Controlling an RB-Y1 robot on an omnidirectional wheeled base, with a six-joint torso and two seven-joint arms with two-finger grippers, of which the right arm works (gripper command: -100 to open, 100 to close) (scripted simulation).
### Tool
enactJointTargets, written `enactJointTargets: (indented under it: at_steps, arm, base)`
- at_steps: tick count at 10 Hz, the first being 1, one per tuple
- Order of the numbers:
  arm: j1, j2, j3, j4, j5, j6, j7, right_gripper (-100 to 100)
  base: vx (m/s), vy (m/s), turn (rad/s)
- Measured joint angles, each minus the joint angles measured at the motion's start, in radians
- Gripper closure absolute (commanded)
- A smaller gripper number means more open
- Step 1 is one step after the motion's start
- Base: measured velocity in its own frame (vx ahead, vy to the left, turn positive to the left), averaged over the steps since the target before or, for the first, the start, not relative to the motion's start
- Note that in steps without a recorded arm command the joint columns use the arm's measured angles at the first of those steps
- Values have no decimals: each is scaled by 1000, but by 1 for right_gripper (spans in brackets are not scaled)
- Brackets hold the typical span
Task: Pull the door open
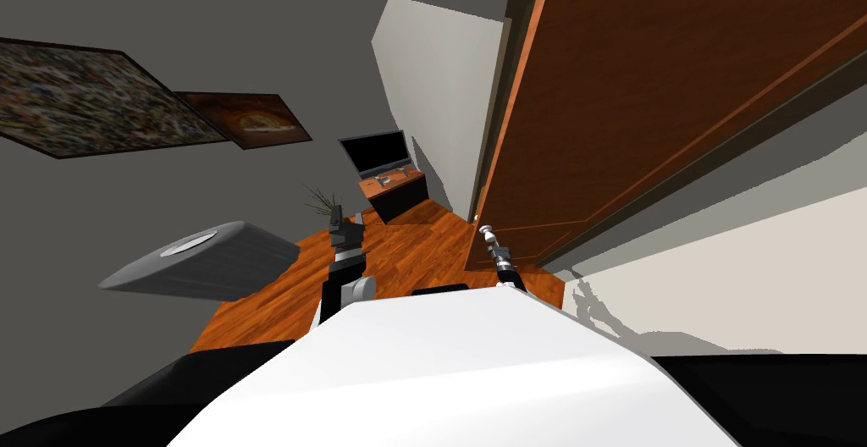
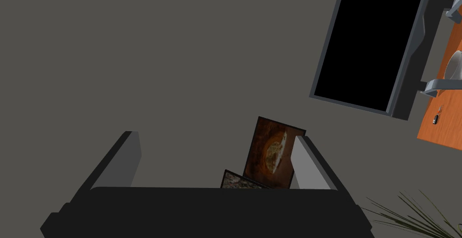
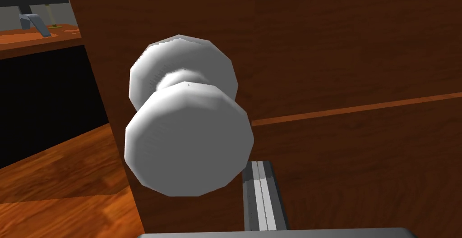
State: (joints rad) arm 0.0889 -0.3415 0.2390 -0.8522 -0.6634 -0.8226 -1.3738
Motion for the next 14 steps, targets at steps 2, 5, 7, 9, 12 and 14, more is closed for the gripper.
enactJointTargets:
  at_steps: [2,5,7,9,12,14]
  arm:
    - [-5,-1,7,10,-10,-5,-33,-100]
    - [-10,-23,-11,25,-27,36,-43,-100]
    - [-13,-41,-27,-6,-42,94,-41,-100]
    - [-25,-48,-32,9,-48,110,-48,100]
    - [-23,-47,-31,7,-47,110,-46,100]
    - [-23,-47,-31,7,-47,109,-46,100]
  base:
    - [-17,-20,5]
    - [14,36,-40]
    - [16,56,-5]
    - [13,-10,-13]
    - [-6,0,1]
    - [0,0,0]
